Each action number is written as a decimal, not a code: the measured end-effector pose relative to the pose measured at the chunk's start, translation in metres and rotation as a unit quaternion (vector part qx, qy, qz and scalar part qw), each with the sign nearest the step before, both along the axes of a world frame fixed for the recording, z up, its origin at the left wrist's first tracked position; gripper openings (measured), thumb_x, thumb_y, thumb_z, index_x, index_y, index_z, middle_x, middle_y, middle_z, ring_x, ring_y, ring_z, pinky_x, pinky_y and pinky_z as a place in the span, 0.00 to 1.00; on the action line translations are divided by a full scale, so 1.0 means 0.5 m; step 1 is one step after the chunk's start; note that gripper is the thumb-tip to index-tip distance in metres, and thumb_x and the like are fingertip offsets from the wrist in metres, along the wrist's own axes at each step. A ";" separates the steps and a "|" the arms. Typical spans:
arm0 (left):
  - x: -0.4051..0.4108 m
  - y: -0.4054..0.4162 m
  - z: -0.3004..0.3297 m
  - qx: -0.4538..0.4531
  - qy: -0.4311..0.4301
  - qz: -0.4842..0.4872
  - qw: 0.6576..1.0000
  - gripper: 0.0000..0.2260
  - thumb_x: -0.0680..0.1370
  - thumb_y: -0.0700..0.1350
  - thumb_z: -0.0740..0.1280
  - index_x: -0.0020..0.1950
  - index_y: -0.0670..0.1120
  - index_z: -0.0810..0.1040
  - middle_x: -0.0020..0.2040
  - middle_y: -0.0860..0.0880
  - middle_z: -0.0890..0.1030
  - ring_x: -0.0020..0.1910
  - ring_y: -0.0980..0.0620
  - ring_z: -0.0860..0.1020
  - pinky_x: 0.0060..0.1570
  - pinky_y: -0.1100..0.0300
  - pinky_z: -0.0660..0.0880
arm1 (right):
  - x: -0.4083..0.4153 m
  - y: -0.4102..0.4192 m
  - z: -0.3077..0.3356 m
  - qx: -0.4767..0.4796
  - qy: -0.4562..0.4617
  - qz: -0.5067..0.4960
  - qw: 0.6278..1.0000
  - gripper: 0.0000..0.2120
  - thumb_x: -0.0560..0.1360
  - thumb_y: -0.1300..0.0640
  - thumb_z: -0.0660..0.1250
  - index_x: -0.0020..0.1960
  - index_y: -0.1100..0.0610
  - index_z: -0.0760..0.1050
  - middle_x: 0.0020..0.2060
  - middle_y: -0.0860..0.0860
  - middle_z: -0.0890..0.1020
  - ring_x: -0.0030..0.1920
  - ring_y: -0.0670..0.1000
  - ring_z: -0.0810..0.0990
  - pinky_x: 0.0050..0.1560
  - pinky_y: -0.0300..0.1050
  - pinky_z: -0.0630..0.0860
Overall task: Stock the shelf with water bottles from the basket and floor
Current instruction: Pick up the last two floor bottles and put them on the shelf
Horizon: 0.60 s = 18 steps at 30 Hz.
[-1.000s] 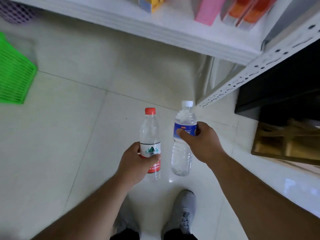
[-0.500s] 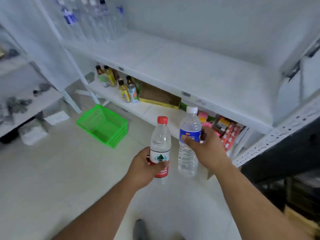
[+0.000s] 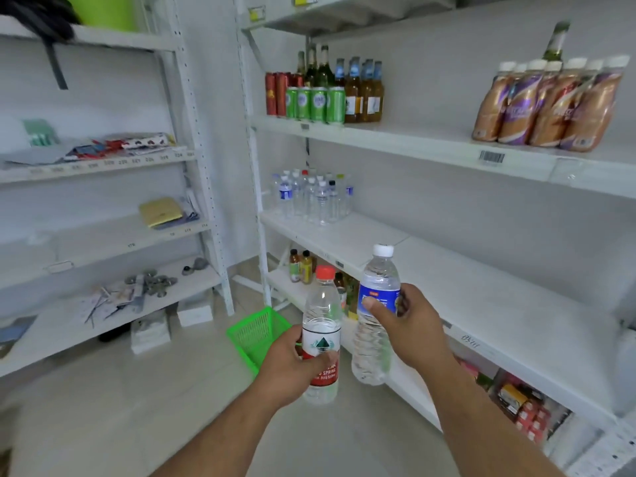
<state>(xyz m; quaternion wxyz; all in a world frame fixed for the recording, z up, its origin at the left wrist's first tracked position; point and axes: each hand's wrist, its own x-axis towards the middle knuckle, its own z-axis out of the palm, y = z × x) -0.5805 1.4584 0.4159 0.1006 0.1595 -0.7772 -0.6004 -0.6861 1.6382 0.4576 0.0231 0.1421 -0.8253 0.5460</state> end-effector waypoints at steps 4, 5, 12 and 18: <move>0.012 -0.100 0.012 -0.002 0.016 0.016 1.000 0.18 0.70 0.46 0.78 0.57 0.56 0.78 0.50 0.58 0.84 0.49 0.62 0.80 0.40 0.73 0.74 | 0.012 -0.108 0.008 -0.027 0.000 0.002 1.000 0.22 0.72 0.42 0.74 0.61 0.48 0.76 0.52 0.43 0.82 0.53 0.45 0.81 0.50 0.43 0.77; 0.014 -0.124 0.010 -0.002 0.018 0.023 1.000 0.18 0.69 0.46 0.78 0.57 0.55 0.79 0.50 0.57 0.84 0.49 0.61 0.81 0.41 0.72 0.74 | 0.013 -0.133 0.010 -0.031 -0.005 0.002 0.999 0.22 0.71 0.43 0.75 0.62 0.49 0.75 0.53 0.43 0.82 0.53 0.45 0.81 0.52 0.45 0.78; 0.014 -0.254 -0.010 0.008 0.006 0.051 0.999 0.19 0.67 0.46 0.79 0.55 0.53 0.80 0.47 0.56 0.84 0.42 0.63 0.81 0.39 0.70 0.76 | -0.005 -0.267 0.005 -0.047 -0.039 0.007 0.998 0.23 0.68 0.47 0.78 0.60 0.51 0.77 0.52 0.45 0.84 0.51 0.47 0.83 0.53 0.51 0.82; -0.034 -0.339 -0.032 0.021 -0.004 0.074 0.997 0.19 0.67 0.46 0.79 0.55 0.54 0.80 0.48 0.55 0.84 0.44 0.60 0.83 0.44 0.64 0.79 | -0.054 -0.372 -0.012 -0.043 -0.047 0.031 0.998 0.23 0.69 0.48 0.78 0.61 0.49 0.77 0.53 0.45 0.83 0.51 0.46 0.83 0.52 0.50 0.82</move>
